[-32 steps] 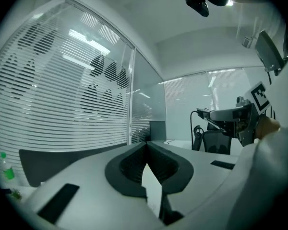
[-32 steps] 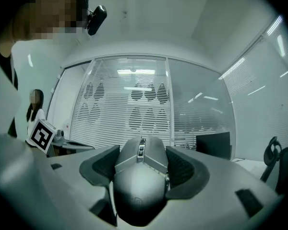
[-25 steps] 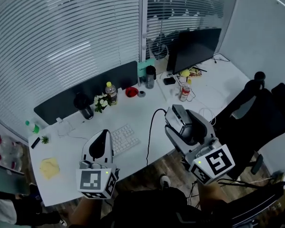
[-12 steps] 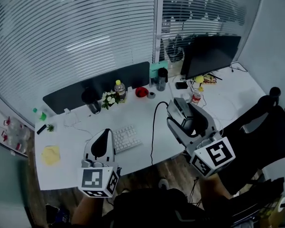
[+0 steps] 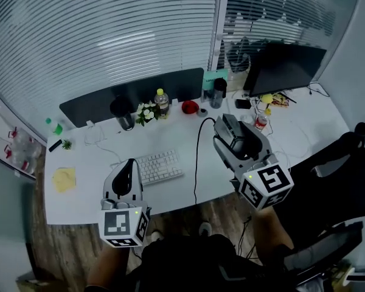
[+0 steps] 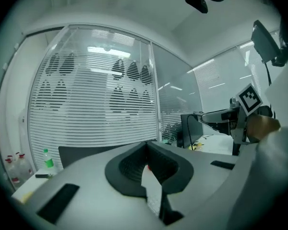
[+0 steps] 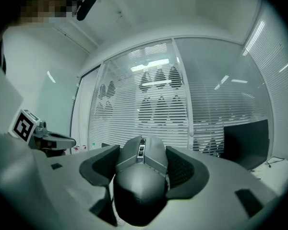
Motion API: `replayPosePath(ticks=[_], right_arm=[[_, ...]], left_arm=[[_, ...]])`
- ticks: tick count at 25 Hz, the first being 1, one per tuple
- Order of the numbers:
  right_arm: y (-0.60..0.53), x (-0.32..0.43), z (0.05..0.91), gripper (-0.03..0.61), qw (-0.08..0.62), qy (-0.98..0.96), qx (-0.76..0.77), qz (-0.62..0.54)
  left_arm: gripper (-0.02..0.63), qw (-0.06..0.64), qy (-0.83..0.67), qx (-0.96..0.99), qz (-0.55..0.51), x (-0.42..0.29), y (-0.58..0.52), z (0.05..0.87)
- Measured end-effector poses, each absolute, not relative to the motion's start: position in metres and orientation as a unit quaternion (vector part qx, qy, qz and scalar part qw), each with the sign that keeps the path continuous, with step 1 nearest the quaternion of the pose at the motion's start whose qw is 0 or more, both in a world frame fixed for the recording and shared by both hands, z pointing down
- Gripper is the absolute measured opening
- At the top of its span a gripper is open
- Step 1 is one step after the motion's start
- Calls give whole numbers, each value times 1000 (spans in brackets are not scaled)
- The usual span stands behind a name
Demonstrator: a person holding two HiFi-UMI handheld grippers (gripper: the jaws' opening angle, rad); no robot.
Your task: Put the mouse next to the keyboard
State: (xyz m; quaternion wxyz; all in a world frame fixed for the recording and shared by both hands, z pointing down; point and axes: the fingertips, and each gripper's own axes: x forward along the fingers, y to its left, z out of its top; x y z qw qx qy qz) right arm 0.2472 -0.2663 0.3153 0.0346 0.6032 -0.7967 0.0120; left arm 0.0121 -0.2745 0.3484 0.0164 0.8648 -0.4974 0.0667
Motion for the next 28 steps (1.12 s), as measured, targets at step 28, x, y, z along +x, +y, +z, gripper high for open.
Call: replayPosePath(ticks=[28], right_arm=[[-398,267,585,299,175,-814,527,169]], left_arm=[[29,97,-584,793,140,19,-268,427]])
